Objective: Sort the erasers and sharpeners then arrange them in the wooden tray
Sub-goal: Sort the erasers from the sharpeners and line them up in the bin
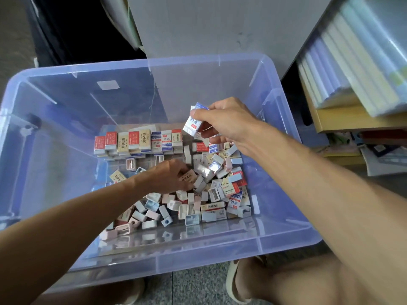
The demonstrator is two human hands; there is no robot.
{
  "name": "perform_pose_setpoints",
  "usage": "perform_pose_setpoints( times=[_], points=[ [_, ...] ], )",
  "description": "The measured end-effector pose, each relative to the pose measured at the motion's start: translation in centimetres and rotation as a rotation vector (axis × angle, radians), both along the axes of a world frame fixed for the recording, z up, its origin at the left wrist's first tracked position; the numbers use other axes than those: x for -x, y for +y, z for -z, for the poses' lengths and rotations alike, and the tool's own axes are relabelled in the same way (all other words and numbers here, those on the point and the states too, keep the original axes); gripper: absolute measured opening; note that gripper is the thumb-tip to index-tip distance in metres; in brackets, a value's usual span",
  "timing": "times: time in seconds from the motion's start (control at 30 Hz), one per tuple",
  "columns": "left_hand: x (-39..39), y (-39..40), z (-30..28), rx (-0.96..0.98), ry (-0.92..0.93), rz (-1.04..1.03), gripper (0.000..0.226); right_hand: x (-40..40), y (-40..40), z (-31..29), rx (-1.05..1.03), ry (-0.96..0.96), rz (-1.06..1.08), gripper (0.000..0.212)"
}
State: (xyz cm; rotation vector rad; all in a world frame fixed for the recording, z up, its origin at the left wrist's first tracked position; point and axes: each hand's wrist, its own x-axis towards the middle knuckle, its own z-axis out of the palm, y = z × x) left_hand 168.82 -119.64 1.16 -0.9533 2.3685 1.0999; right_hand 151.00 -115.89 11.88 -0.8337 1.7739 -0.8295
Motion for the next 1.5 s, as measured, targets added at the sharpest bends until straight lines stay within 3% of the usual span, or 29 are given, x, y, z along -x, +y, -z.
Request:
perform_pose_setpoints(
  times=[0.27,0.43,0.7,0.83,1.23,1.37,1.5],
  points=[
    [0.0,0.6,0.1,-0.043,0.012,-0.136,0.038,-0.1,0.0,0.0,0.001,-0.007,0.006,0.019],
    [-1.0,0.6,-1.3,-0.007,0.051,-0.139,0.021,0.0,0.1,-0.2,0.005,-0.005,-0.004,0.020],
    [0.1,0.1,-2.4,0.132,0.253,-0.345,0.019,-0.2,0.1,-0.4,0.013,0.007,-0.001,0.021],
    [1.8,0.7,-1.3,0.066,0.226,-0.279,0.027,-0.2,0.1,-0.4,0.017,0.017,0.007,0.021],
    [2.3,-0.1,-0.4,0.139,0.086,-0.055,0.045,-0.3,-0.1,-0.4,0.011,0.032,0.007,0.025],
    [2.7,-0.3,-0.1,0.086,0.051,-0.109,0.042,-0.3,-0.1,-0.4,0.010,0.036,0.010,0.025],
    [2.6,-0.2,-0.3,0.045,0.066,-0.171,0.055,-0.3,-0.1,-0.2,0.005,0.051,0.008,0.025]
  ],
)
